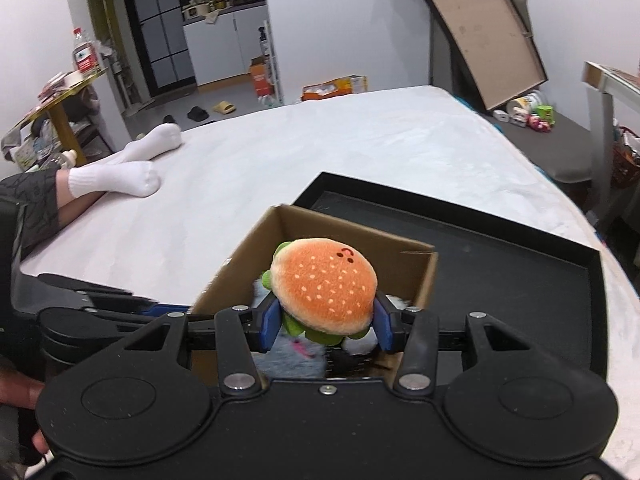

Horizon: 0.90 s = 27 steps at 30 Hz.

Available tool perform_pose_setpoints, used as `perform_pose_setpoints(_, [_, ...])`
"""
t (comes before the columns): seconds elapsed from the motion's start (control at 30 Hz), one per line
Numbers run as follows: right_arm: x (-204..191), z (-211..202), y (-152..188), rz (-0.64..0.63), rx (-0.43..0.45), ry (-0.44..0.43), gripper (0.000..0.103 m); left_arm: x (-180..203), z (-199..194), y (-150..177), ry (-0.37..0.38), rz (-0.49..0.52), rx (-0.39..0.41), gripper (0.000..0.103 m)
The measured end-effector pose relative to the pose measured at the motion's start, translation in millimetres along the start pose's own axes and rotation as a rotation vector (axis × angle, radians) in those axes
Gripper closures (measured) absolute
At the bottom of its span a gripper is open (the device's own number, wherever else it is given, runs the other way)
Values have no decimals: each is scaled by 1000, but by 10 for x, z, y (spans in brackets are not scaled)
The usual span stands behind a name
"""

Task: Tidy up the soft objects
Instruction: 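Carry the burger plush with the right tool and release it into the box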

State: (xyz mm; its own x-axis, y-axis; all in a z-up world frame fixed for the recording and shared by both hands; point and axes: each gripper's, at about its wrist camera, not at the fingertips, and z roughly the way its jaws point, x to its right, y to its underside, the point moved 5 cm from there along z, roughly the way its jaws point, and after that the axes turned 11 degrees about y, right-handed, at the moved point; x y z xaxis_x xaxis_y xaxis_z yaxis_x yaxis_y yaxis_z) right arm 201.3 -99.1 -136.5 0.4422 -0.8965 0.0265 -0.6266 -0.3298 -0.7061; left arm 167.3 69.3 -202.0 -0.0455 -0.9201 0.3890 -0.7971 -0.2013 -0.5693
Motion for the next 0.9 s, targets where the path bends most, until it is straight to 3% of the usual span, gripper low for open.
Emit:
perform_pose_setpoints(0.23, [-224, 35, 93, -61, -47, -17, 45, -14, -8, 15, 4, -7, 1, 89])
perform_pose_setpoints(0.63, [115, -166, 174, 22, -51, 53, 41, 73, -58, -18, -1, 33, -30, 83])
perform_pose_setpoints(0.9, [464, -375, 223, 126, -52, 100, 34, 247, -247, -109, 3, 105, -46, 56])
